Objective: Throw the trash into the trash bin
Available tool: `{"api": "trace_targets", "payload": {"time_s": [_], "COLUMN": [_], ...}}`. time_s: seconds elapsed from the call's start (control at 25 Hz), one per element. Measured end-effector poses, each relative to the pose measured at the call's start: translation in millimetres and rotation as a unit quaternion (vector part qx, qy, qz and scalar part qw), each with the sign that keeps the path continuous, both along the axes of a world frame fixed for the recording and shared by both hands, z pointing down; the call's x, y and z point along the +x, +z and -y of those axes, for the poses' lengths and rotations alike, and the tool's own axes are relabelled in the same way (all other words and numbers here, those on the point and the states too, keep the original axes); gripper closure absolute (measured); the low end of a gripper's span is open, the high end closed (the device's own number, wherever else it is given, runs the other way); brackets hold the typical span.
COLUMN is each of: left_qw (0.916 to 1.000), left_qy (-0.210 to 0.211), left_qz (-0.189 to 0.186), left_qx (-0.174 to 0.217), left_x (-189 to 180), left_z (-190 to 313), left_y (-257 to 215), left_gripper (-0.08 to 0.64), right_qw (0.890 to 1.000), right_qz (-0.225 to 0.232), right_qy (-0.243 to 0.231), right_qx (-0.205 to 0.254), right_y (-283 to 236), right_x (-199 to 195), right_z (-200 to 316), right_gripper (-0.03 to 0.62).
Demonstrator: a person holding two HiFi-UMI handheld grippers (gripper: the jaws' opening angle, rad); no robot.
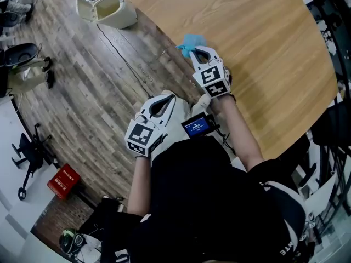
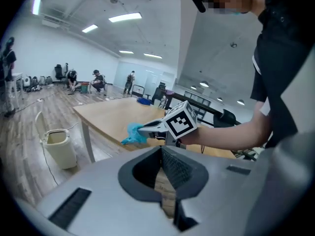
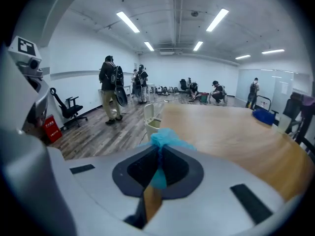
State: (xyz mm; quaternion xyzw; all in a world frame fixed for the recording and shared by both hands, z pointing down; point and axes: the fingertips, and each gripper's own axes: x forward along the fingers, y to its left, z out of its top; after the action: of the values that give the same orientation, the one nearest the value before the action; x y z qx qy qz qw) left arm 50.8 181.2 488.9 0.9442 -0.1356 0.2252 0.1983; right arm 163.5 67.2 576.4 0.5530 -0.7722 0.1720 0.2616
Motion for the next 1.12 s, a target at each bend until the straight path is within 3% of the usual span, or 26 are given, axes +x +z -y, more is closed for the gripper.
{"api": "trace_targets", "payload": {"time_s": [0.24,0.48,0.72,0.84,1.0,1.12], "left_qw": [0.9971,0.9916,0.9887,0.9852,0.9862,0.9871], "left_qy": [-0.073,-0.122,-0.142,-0.159,-0.158,-0.154], "left_qz": [-0.020,-0.042,-0.047,-0.061,-0.044,-0.033], "left_qx": [-0.004,0.004,0.005,-0.018,-0.021,-0.028], "left_x": [-75,-165,-199,-206,-213,-216], "left_z": [36,113,176,203,268,343], "left_y": [11,-16,-14,-17,-8,3], "left_gripper": [0.554,0.554,0.554,0.554,0.554,0.554], "right_qw": [0.998,0.993,0.990,0.988,0.984,0.981], "right_qz": [0.006,-0.002,0.002,0.004,0.012,0.022], "right_qy": [-0.070,-0.116,-0.138,-0.156,-0.180,-0.191], "right_qx": [0.007,0.000,-0.003,-0.014,-0.012,-0.019], "right_y": [3,-25,-28,-31,-31,-13], "right_x": [-101,-199,-238,-257,-282,-296], "right_z": [51,111,178,208,287,367], "right_gripper": [0.591,0.591,0.591,0.591,0.591,0.591]}}
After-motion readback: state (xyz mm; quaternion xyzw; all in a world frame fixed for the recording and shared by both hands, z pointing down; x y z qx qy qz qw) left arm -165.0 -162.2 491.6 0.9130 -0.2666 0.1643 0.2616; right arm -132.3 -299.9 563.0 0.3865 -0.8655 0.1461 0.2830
